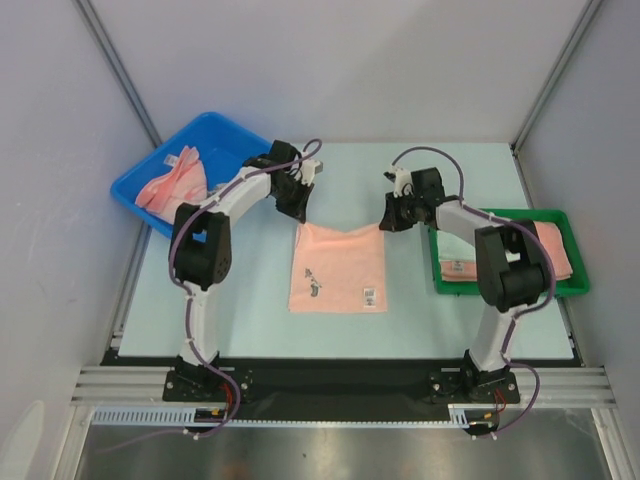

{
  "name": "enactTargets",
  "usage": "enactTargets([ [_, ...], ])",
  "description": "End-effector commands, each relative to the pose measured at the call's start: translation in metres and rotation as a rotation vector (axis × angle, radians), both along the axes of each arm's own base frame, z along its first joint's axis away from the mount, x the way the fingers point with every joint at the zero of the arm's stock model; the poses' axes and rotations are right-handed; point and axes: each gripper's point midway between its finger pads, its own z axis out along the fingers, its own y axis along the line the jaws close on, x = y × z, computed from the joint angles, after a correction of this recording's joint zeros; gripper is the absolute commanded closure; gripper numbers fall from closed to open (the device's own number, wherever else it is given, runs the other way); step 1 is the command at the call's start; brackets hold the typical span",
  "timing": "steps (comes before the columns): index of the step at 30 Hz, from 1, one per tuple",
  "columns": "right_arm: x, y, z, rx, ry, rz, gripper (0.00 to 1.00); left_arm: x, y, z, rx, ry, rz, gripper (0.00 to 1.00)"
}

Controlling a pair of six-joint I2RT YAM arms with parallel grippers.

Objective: Fold and stack the towels
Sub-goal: Fold the towel

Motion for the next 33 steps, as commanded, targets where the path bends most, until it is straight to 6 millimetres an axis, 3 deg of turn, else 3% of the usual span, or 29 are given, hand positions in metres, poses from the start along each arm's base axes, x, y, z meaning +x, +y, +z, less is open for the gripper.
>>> enactTargets([
  [1,0.053,0.011,0.037,0.033,-0.191,0.05,1.0,0.039,0.01,0.014,0.042,-0.12,0.003,1.0],
  [3,0.061,0.008,0.027,0.026,-0.187,0.046,1.0,0.051,0.016,0.009,0.053,-0.141,0.018,1.0],
  [5,0.069,0.007,0.031,0.03,-0.208,0.05,1.0,0.059,0.017,0.013,0.045,-0.179,0.013,1.0],
  [10,0.063,0.006,0.034,0.04,-0.196,0.061,1.0,0.055,0.018,0.019,0.046,-0.204,-0.018,1.0],
  [14,0.04,0.001,0.026,0.048,-0.136,0.028,1.0,0.038,0.021,0.021,0.041,-0.181,-0.018,1.0],
  [16,0.032,0.004,0.038,0.054,-0.168,0.031,1.0,0.026,0.021,0.023,0.032,-0.185,-0.028,1.0],
  [18,0.021,0.001,0.035,0.043,-0.159,0.025,1.0,0.011,0.02,0.019,0.035,-0.166,-0.042,1.0],
  [23,-0.004,-0.003,0.059,0.065,-0.196,0.005,1.0,-0.018,0.013,0.042,0.033,-0.218,-0.103,1.0],
  [25,-0.017,-0.004,0.053,0.066,-0.174,0.004,1.0,-0.031,0.012,0.044,0.04,-0.216,-0.125,1.0],
  [31,-0.059,0.0,0.047,0.079,-0.124,-0.001,1.0,-0.064,0.014,0.033,0.121,-0.204,-0.147,1.0],
  [33,-0.07,0.004,0.053,0.087,-0.143,0.004,1.0,-0.076,0.014,0.032,0.122,-0.203,-0.14,1.0],
])
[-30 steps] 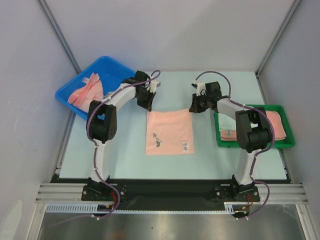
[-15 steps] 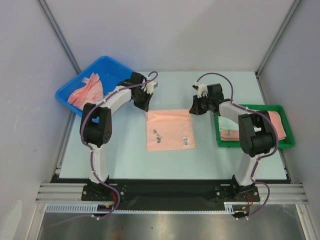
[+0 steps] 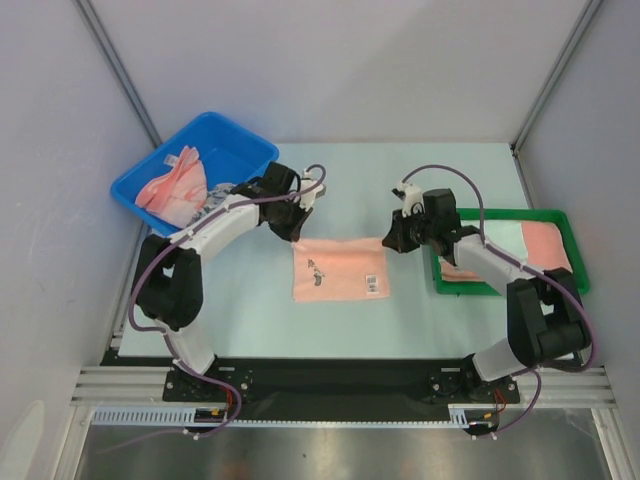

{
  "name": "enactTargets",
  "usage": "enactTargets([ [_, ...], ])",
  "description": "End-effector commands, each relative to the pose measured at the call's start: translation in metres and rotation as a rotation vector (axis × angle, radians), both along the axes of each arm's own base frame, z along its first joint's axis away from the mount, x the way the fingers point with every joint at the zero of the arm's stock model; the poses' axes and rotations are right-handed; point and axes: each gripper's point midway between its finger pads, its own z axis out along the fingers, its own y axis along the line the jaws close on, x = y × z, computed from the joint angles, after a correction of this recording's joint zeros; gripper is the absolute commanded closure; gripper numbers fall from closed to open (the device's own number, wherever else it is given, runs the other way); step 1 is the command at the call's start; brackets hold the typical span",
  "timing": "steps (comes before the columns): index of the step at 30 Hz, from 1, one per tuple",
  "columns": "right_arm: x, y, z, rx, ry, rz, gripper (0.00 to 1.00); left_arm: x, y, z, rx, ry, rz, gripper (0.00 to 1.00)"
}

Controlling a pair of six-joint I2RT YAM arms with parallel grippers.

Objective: Fold and stack the towels
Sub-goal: Fold the towel

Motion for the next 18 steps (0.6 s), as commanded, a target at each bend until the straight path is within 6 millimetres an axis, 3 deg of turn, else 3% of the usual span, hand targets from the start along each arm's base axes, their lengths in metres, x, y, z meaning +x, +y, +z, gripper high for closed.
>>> enactTargets([
  [1,-0.019,0.004,0.01,0.033,-0.01,-0.026,1.0,-0.017,-0.001,0.008,0.022,-0.047,-0.017,1.0],
  [3,-0.026,0.003,0.014,0.055,-0.016,-0.046,1.0,-0.024,0.001,0.004,0.045,-0.058,-0.002,1.0],
  [4,-0.035,0.0,0.003,0.064,0.024,-0.078,1.0,-0.03,0.0,0.001,0.059,-0.053,-0.008,1.0],
  [11,-0.058,-0.005,-0.006,0.099,0.076,-0.122,1.0,-0.071,0.003,-0.029,0.076,0.023,0.0,1.0],
  [18,-0.078,-0.01,-0.009,0.1,0.082,-0.129,1.0,-0.089,-0.002,-0.03,0.042,0.044,-0.03,1.0],
])
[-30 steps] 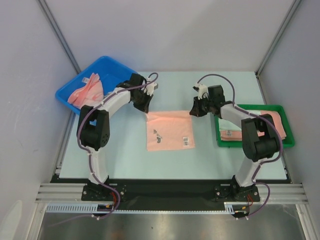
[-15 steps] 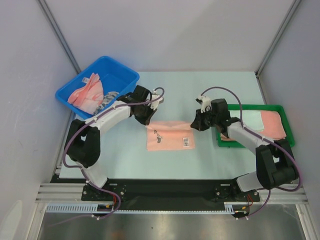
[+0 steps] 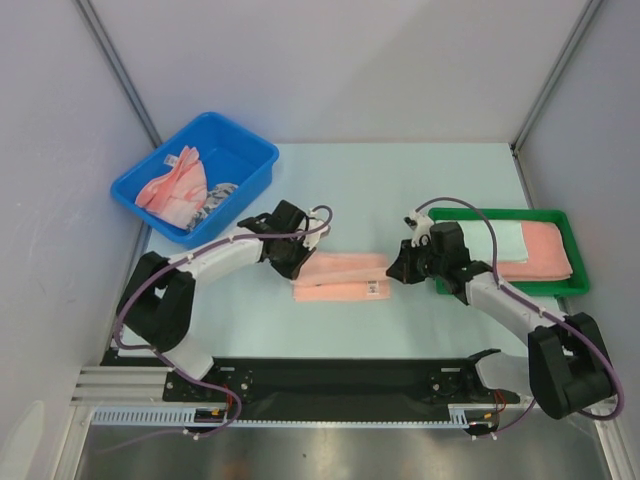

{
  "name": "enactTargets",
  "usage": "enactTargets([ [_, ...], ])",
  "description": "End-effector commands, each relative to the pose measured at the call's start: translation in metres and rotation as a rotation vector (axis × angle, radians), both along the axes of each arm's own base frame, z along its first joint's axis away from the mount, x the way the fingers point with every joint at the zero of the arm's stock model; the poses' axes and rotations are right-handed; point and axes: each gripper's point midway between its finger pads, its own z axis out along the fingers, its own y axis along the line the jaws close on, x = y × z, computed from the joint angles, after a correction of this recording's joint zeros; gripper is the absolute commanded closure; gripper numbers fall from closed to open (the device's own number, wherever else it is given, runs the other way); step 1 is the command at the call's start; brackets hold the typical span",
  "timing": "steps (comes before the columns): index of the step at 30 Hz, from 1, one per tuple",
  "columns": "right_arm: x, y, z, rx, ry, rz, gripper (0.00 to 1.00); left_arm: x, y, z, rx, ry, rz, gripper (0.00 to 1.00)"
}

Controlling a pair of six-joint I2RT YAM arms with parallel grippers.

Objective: Fold and stack the towels
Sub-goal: Fold the towel

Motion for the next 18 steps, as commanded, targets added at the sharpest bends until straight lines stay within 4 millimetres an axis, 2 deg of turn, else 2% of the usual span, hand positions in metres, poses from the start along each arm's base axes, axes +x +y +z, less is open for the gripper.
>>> enactTargets([
  [1,-0.002,-0.004,0.009,0.013,-0.032,-0.038,0.98,-0.001,-0.008,0.02,-0.062,-0.044,0.002,1.0],
  [3,-0.005,-0.007,0.005,0.011,-0.006,-0.064,0.93,-0.008,-0.012,0.021,-0.079,-0.019,-0.01,1.0],
  [5,-0.009,-0.009,-0.001,0.007,0.024,-0.077,0.83,-0.018,-0.018,0.018,-0.107,0.033,-0.022,0.92],
  [6,-0.011,-0.01,-0.004,0.002,0.042,-0.093,0.78,-0.023,-0.02,0.017,-0.112,0.055,-0.025,0.91],
  [7,-0.012,-0.011,-0.004,0.006,0.061,-0.116,0.68,-0.026,-0.021,0.017,-0.121,0.068,-0.021,0.88],
  [8,-0.015,-0.013,-0.006,0.003,0.088,-0.134,0.65,-0.03,-0.023,0.017,-0.137,0.085,-0.017,0.86],
  [9,-0.015,-0.014,-0.004,0.007,0.095,-0.149,0.63,-0.031,-0.023,0.022,-0.146,0.082,-0.01,0.84],
  [11,-0.018,-0.014,0.001,0.035,0.134,-0.191,0.62,-0.031,-0.023,0.029,-0.155,0.077,0.021,0.73],
  [14,-0.014,-0.01,0.017,0.08,0.131,-0.245,0.62,-0.033,-0.023,0.041,-0.18,0.071,0.054,0.72],
  [18,-0.011,0.004,0.021,0.066,0.129,-0.252,0.61,-0.025,-0.017,0.036,-0.152,0.065,0.198,0.7],
])
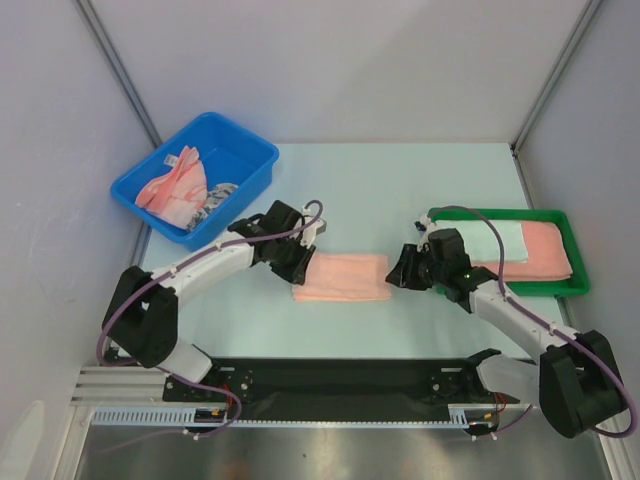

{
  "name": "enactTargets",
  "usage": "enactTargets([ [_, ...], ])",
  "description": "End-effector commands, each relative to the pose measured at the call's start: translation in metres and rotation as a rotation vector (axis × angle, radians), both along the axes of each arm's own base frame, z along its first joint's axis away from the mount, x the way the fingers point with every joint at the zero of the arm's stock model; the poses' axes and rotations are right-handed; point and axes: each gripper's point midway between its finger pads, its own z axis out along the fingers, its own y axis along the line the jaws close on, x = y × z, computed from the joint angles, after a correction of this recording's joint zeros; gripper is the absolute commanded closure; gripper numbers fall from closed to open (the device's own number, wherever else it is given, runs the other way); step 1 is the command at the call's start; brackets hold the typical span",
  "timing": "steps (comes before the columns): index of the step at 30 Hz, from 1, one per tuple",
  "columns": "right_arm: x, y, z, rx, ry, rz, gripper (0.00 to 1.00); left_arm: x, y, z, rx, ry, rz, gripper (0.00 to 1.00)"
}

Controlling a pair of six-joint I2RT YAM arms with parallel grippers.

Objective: Fold and stack the towels
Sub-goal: Fold the towel

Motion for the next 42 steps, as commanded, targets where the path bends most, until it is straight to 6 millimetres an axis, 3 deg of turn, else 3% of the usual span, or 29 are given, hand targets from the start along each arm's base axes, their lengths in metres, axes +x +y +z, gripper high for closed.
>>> enactTargets([
  [1,0.014,0.01,0.016,0.001,-0.012,-0.063,0.6,0.004,-0.002,0.004,-0.018,0.006,0.148,0.69],
  [8,0.011,0.004,-0.024,-0.104,0.074,-0.051,0.58,0.008,0.01,-0.031,-0.009,0.037,0.374,0.65],
  [18,-0.003,0.004,-0.057,-0.127,0.13,-0.01,0.6,-0.007,0.004,-0.063,-0.052,0.129,0.401,0.68],
  [20,-0.006,0.002,-0.059,-0.133,0.138,-0.01,0.6,-0.01,0.006,-0.067,-0.043,0.136,0.4,0.75],
  [22,-0.008,0.0,-0.061,-0.134,0.134,-0.009,0.65,-0.013,0.007,-0.069,-0.044,0.144,0.399,0.83],
  [23,-0.009,0.0,-0.062,-0.132,0.132,-0.005,0.73,-0.016,0.008,-0.071,-0.038,0.149,0.398,0.88],
  [24,-0.01,0.0,-0.063,-0.133,0.131,-0.002,0.9,-0.016,0.011,-0.071,-0.032,0.146,0.404,0.94],
  [25,-0.01,0.0,-0.062,-0.132,0.125,-0.003,0.97,-0.018,0.011,-0.07,-0.033,0.143,0.403,1.0],
  [32,-0.01,-0.008,-0.07,-0.165,0.116,-0.025,1.0,-0.025,0.022,-0.077,0.012,0.155,0.416,1.0],
  [33,-0.009,-0.007,-0.069,-0.164,0.116,-0.026,1.0,-0.026,0.022,-0.077,0.012,0.162,0.412,0.97],
  [35,-0.007,-0.005,-0.063,-0.15,0.109,-0.022,0.97,-0.027,0.022,-0.071,0.015,0.167,0.422,0.8],
  [36,-0.006,-0.001,-0.057,-0.134,0.101,-0.01,0.81,-0.027,0.022,-0.068,0.016,0.166,0.424,0.68],
  [39,0.0,-0.002,-0.038,-0.134,0.085,-0.031,0.66,-0.018,0.023,-0.046,0.033,0.132,0.431,0.6],
  [42,0.006,-0.009,-0.021,-0.166,0.077,-0.083,0.63,0.003,0.03,-0.014,0.064,0.041,0.462,0.59],
])
